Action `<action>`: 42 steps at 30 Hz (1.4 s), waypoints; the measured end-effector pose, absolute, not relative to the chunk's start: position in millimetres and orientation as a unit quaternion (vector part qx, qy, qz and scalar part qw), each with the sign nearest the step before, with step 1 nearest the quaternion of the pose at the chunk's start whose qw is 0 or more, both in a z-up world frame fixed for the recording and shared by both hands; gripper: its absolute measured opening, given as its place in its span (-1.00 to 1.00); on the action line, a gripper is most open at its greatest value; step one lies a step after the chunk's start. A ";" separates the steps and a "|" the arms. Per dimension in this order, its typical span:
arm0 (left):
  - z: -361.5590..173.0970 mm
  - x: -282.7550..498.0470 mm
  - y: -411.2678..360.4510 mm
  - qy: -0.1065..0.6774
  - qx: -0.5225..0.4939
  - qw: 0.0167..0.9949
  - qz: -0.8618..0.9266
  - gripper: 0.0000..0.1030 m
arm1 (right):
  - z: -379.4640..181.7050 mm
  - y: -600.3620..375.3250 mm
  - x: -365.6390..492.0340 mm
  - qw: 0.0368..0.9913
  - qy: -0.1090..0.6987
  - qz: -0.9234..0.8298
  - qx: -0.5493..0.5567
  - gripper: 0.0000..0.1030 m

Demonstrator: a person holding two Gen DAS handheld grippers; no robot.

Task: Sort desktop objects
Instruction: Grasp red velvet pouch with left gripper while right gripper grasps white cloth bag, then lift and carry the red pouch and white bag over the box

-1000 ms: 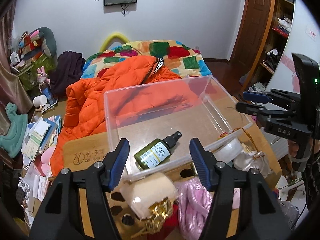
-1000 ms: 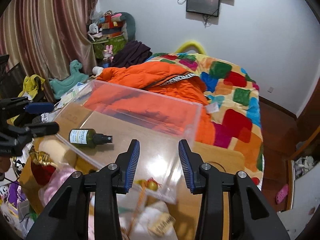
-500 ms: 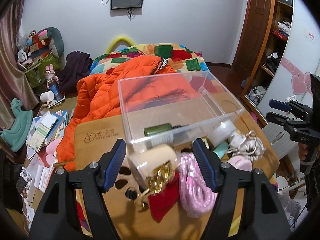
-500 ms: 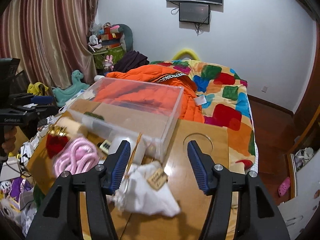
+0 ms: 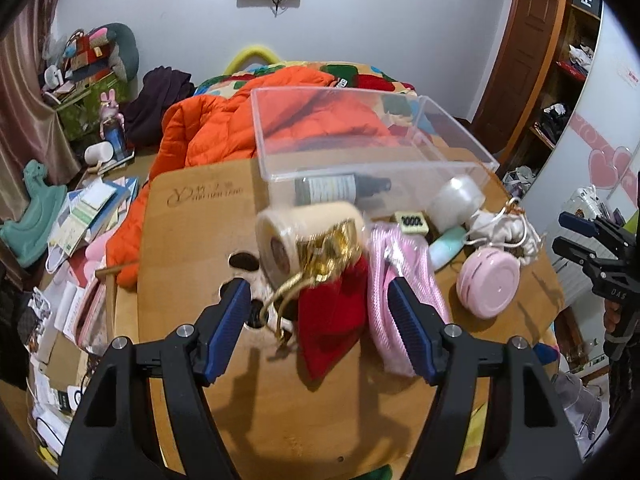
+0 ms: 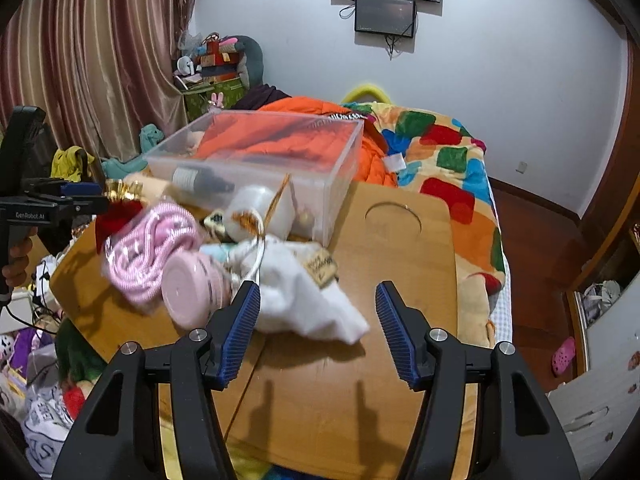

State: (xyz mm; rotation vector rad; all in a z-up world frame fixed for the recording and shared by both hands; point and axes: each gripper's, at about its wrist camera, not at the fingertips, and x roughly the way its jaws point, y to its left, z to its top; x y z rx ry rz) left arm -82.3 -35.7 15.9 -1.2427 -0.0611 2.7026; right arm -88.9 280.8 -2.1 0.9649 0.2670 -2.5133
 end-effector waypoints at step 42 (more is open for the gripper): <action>-36.9 -107.1 -33.7 -0.089 -0.458 0.113 0.877 -0.49 | -45.9 248.6 -136.0 0.287 0.073 -0.857 0.421 -0.57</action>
